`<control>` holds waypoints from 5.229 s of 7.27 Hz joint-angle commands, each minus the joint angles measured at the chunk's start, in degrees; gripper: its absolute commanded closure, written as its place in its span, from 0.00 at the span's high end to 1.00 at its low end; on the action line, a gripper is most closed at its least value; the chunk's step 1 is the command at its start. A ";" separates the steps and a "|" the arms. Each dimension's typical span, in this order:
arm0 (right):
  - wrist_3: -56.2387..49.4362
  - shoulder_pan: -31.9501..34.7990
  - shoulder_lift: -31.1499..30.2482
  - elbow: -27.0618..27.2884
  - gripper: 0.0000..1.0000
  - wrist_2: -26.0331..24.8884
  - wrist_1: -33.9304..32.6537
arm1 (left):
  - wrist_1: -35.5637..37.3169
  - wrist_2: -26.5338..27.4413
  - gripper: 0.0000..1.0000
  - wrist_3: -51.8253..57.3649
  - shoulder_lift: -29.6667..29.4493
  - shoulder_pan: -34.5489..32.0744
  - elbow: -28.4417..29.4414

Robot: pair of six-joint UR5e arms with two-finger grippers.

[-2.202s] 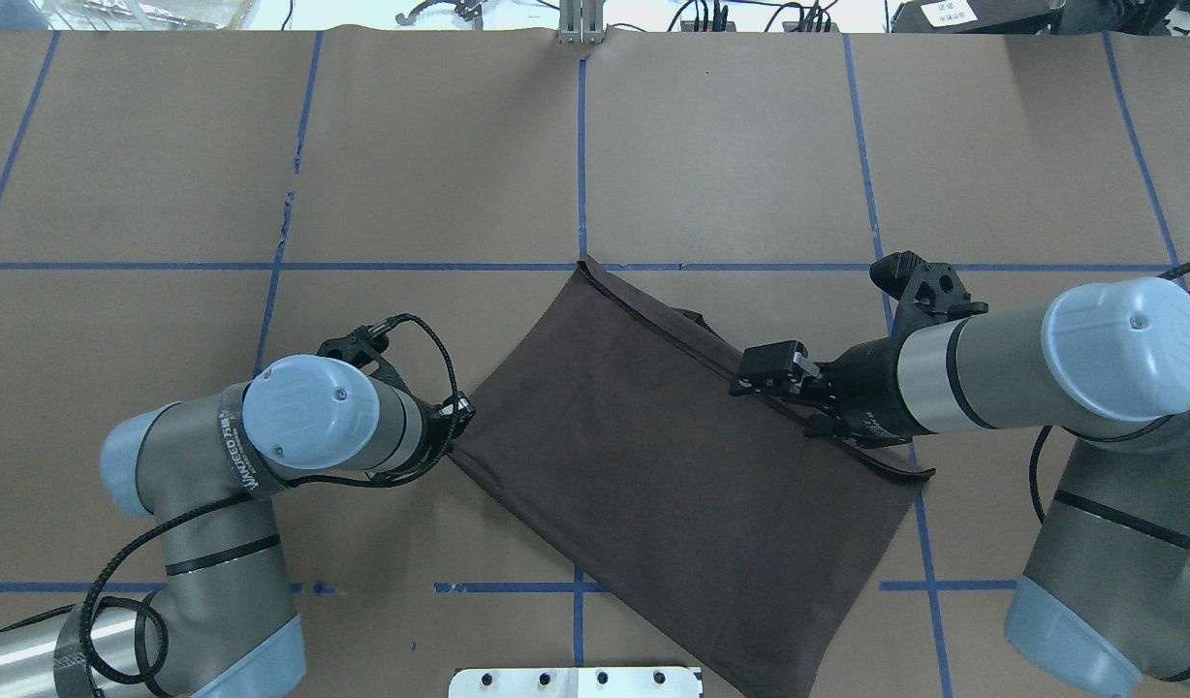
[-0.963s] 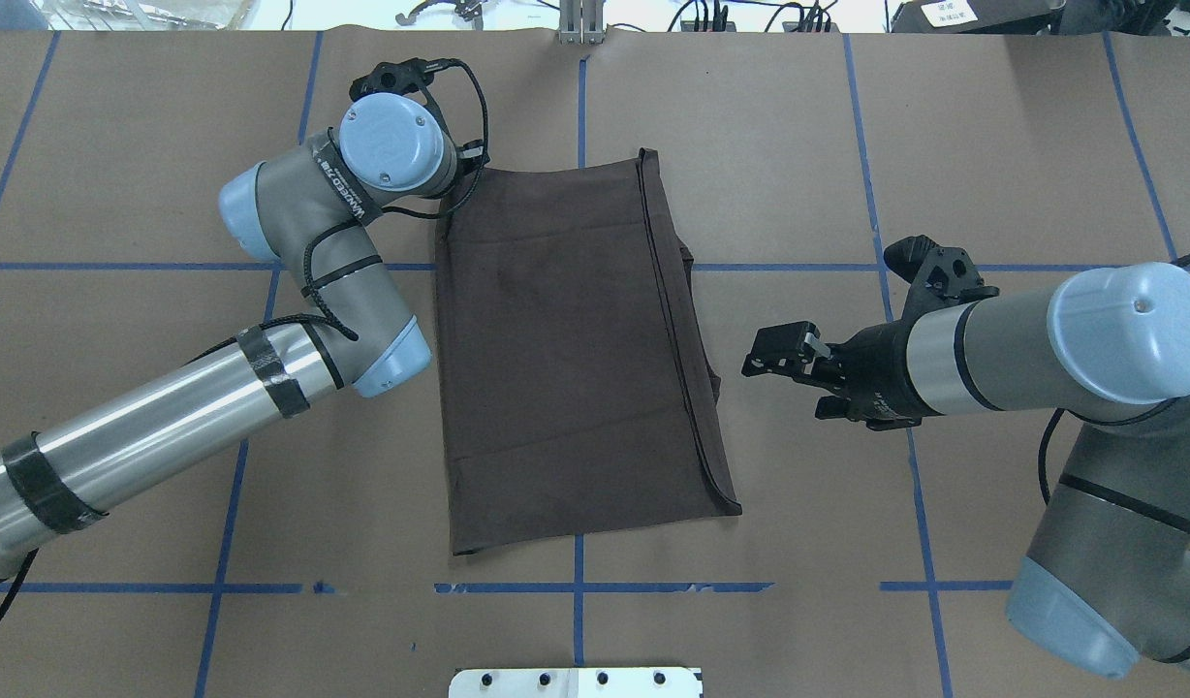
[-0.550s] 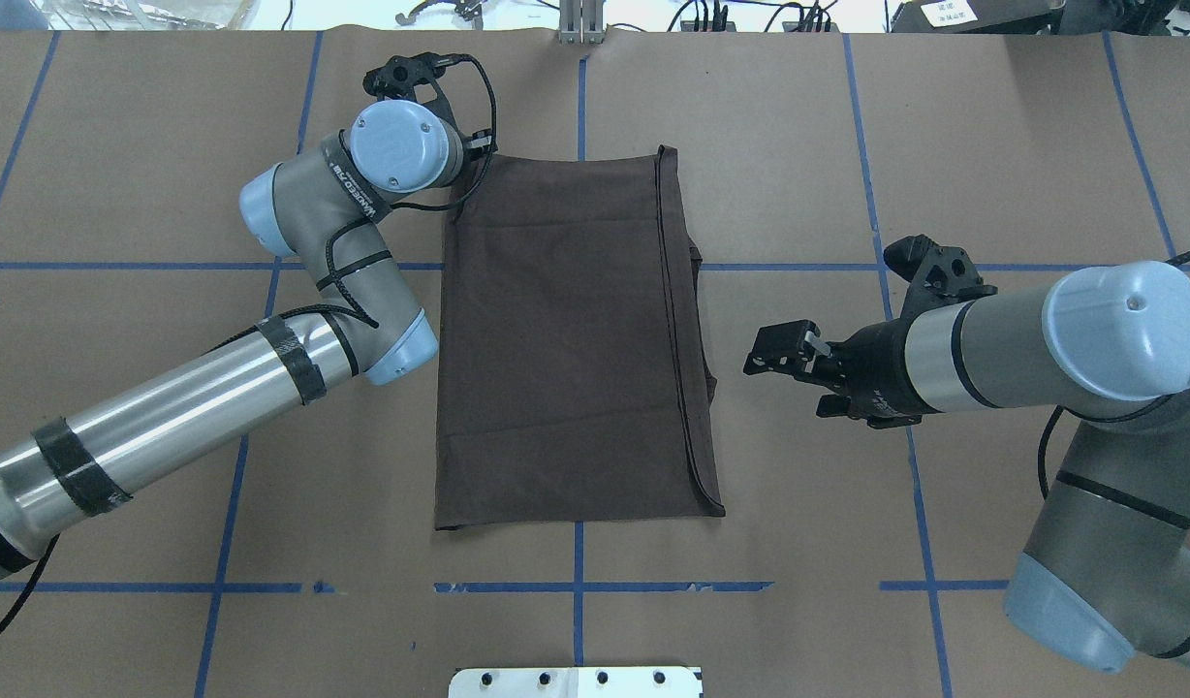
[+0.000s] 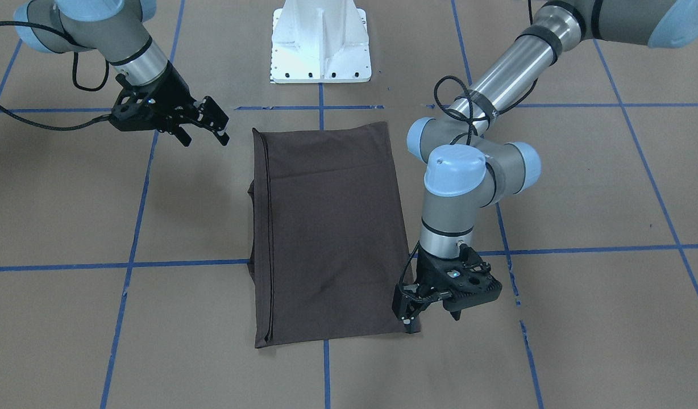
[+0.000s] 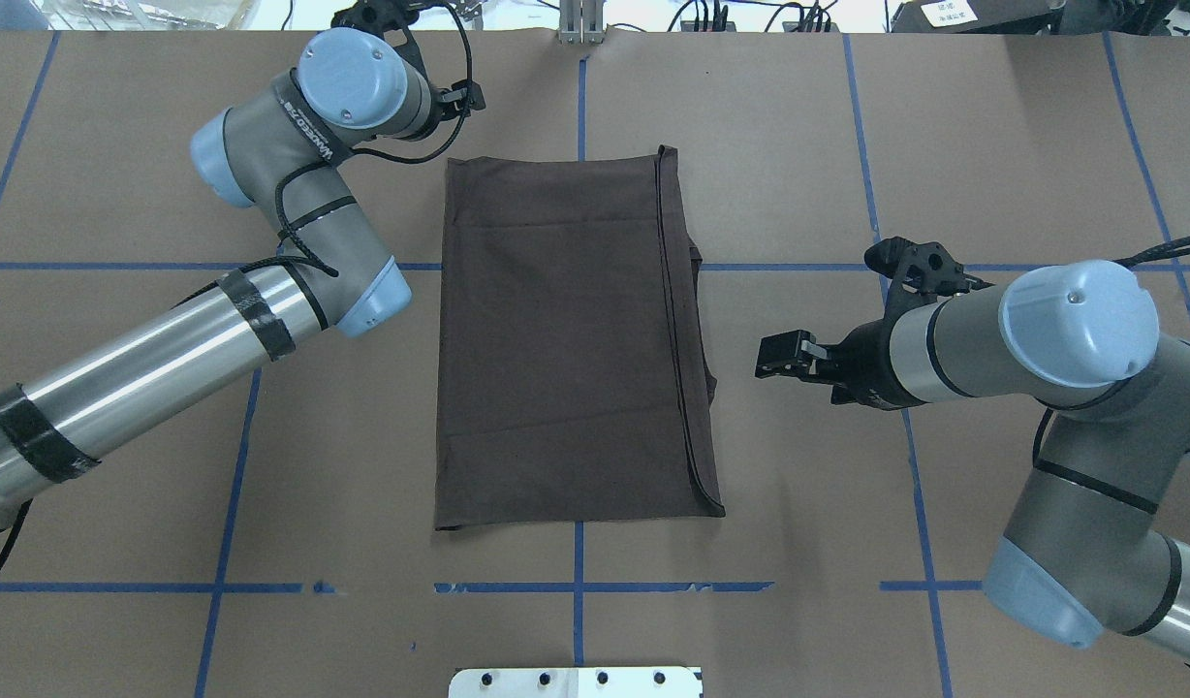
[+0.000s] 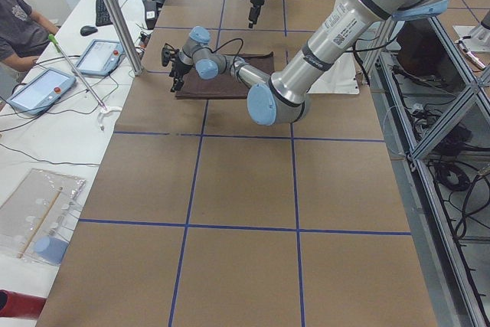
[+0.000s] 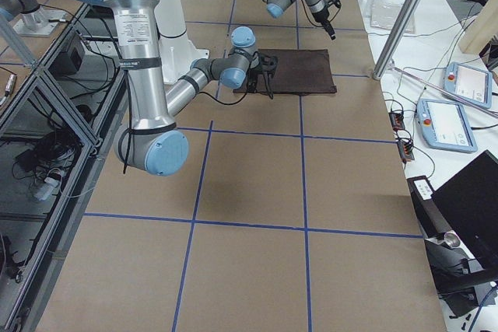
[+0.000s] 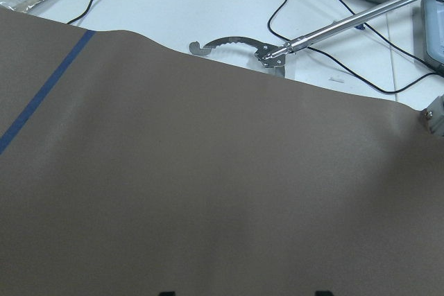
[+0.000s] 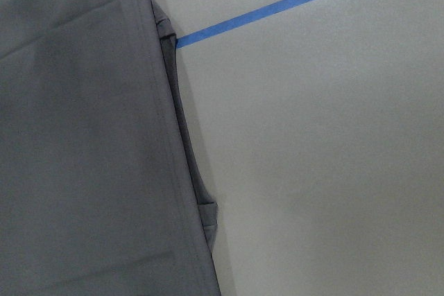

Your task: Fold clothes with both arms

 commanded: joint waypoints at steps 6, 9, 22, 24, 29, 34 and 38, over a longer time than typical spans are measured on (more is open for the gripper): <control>-16.40 -8.89 20.73 -9.65 1.00 -6.26 -32.60 | 19.29 -11.60 1.00 8.54 13.07 0.24 -30.20; -16.40 -9.42 20.65 -13.78 1.00 -4.87 -32.53 | 18.93 -11.60 1.00 8.37 13.07 0.42 -30.02; -16.58 -8.90 19.85 -14.41 1.00 -0.81 -37.53 | 17.18 -11.51 1.00 8.01 13.07 1.56 -29.41; -16.66 -7.06 19.68 -14.23 1.00 -0.64 -39.19 | 17.18 -11.51 1.00 8.01 12.72 1.56 -29.58; -21.05 -1.78 20.03 -14.49 1.00 -0.90 -40.44 | 17.35 -11.60 1.00 8.01 12.19 1.56 -30.20; -20.71 -0.10 18.81 -5.81 1.00 3.05 -31.12 | 1.11 -17.42 1.00 -18.99 27.88 9.42 -35.97; -19.48 0.77 18.97 -2.81 1.00 4.72 -31.03 | 8.01 -4.85 1.00 -37.58 28.10 26.06 -38.98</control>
